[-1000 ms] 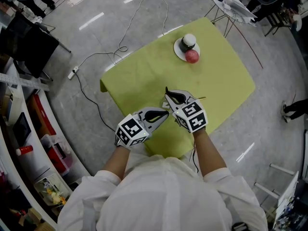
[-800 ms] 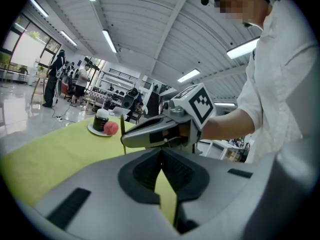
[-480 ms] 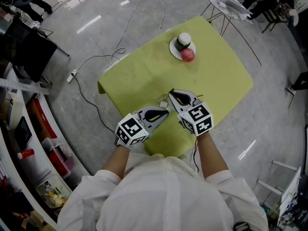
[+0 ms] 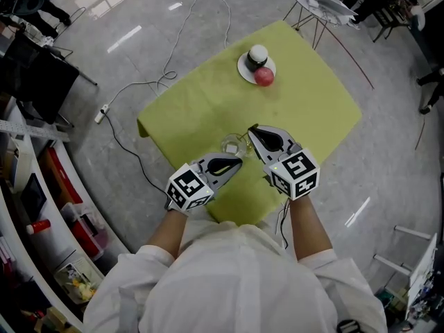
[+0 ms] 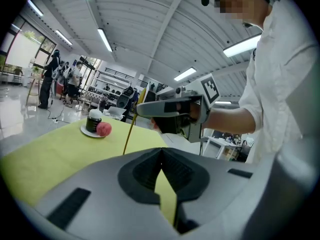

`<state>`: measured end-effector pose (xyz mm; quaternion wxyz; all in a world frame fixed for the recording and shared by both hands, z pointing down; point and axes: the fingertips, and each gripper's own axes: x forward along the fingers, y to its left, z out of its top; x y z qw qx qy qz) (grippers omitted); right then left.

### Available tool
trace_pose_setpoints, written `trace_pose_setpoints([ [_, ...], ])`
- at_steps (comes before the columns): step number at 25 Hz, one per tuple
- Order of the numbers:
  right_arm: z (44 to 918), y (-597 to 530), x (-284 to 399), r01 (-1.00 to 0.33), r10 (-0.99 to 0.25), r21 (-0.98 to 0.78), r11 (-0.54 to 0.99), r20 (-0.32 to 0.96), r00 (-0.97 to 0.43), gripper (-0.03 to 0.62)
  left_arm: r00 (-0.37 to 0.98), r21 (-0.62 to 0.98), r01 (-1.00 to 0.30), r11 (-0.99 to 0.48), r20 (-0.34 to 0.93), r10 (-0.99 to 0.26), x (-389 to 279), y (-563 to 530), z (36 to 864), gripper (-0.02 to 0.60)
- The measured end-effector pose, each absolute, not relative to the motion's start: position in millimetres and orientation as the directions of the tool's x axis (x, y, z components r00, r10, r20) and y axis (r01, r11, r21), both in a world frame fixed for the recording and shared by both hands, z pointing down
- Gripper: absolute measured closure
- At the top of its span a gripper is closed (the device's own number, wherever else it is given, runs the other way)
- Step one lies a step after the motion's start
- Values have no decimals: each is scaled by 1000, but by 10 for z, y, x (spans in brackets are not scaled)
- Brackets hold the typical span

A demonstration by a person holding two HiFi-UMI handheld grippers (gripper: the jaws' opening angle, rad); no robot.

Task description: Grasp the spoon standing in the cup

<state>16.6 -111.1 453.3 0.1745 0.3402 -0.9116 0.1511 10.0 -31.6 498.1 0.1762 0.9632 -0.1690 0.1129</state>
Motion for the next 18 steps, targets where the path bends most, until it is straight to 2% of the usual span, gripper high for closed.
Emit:
trace_pose_setpoints([
  [13, 4162, -1114, 642, -738, -674, -226, 636, 301, -674, 586, 924, 297, -343, -891, 276, -264, 227, -231, 4998, 577],
  [18, 4291, -1128, 930, -777, -709, -264, 572, 318, -630, 586, 928, 297, -332, -895, 273, -253, 295, -196, 4986, 577],
])
